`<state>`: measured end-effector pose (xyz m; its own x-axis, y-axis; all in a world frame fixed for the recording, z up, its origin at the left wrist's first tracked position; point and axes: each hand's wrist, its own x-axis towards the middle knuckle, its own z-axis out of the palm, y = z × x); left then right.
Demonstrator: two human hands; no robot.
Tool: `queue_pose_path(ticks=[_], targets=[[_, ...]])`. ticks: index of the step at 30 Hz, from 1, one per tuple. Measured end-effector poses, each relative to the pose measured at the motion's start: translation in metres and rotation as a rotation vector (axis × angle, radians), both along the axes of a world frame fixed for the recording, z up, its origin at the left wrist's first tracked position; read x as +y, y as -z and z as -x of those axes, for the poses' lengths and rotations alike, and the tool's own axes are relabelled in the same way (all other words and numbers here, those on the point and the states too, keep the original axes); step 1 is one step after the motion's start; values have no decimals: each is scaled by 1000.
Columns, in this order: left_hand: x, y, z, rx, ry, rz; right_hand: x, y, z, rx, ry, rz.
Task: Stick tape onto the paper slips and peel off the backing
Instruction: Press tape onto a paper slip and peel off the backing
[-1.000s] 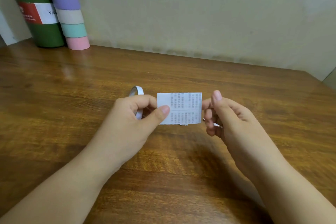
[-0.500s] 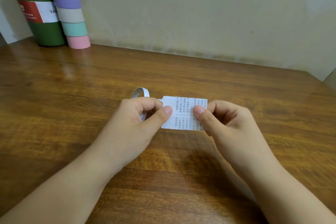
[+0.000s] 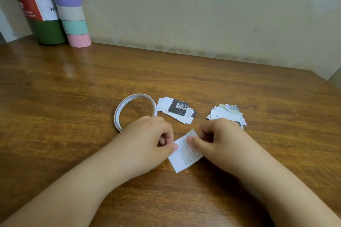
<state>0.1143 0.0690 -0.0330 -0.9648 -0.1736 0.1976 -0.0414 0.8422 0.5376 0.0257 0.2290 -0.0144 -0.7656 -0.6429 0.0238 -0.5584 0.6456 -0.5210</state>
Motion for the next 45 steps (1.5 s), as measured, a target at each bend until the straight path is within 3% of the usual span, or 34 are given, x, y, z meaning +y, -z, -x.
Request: queue_pose_path(ticks=[8,14,45], targets=[[-1,3,1,-3,15,61,-6,4,-7,118,-64,-127],[-1,3,1,-14,12,53,-5,7,4,53,-55,-106],[-1,0,1,-40,9,55,-8,7,2,121,-108,-182]])
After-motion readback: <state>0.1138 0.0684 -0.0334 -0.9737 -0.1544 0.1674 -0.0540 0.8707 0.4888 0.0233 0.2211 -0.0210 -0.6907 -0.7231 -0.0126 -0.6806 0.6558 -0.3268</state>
